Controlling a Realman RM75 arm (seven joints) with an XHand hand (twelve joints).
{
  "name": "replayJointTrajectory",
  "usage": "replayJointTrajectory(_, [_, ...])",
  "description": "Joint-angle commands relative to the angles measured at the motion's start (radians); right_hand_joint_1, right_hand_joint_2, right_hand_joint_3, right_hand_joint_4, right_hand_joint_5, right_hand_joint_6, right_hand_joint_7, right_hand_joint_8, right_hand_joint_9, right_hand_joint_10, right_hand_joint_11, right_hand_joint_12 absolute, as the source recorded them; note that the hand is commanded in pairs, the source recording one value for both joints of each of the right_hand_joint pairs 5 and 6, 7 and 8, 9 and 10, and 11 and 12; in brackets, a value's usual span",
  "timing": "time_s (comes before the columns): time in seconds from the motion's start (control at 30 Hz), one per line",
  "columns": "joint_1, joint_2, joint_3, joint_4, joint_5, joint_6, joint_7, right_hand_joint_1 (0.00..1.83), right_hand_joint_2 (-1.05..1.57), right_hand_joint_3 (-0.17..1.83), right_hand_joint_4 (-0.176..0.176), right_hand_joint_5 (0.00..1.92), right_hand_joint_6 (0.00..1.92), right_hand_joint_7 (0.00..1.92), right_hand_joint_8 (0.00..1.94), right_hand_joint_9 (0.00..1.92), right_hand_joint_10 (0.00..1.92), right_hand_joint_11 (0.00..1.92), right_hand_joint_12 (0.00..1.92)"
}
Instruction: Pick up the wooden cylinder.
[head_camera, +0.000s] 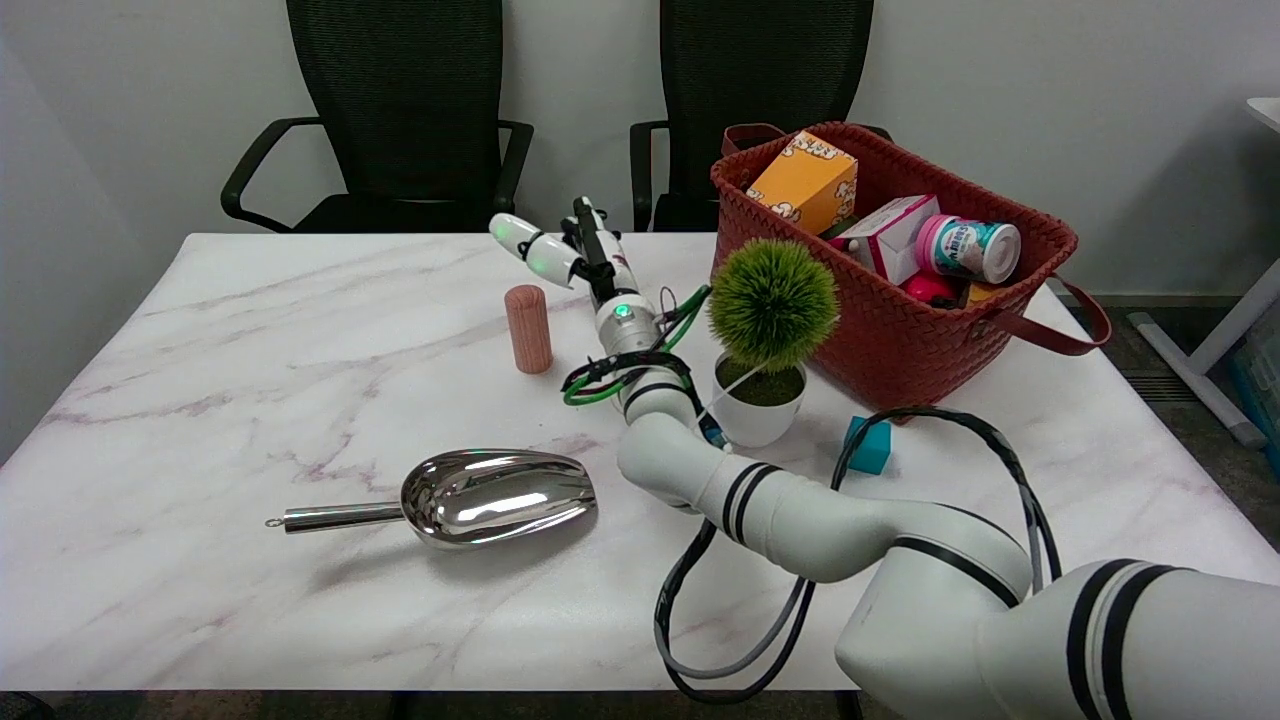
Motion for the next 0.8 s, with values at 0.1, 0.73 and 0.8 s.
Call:
replayJointTrajectory(0.1, [-0.084, 0.075, -0.030, 0.210, -0.100, 0.085, -0.001, 0.73, 0.83, -0.17, 0.000, 0.00, 0.00, 0.00, 0.00, 0.05, 0.05, 0.00, 0.00])
replayJointTrajectory(0.73, [-0.133, 0.088, -0.043, 0.240, -0.158, 0.106, -0.010, 0.87, 0.77, -0.17, 0.000, 0.00, 0.00, 0.00, 0.00, 0.00, 0.00, 0.00, 0.00])
replayJointTrajectory(0.8, [-0.131, 0.087, -0.043, 0.235, -0.158, 0.102, -0.010, 0.95, 0.78, -0.17, 0.000, 0.00, 0.00, 0.00, 0.00, 0.00, 0.00, 0.00, 0.00])
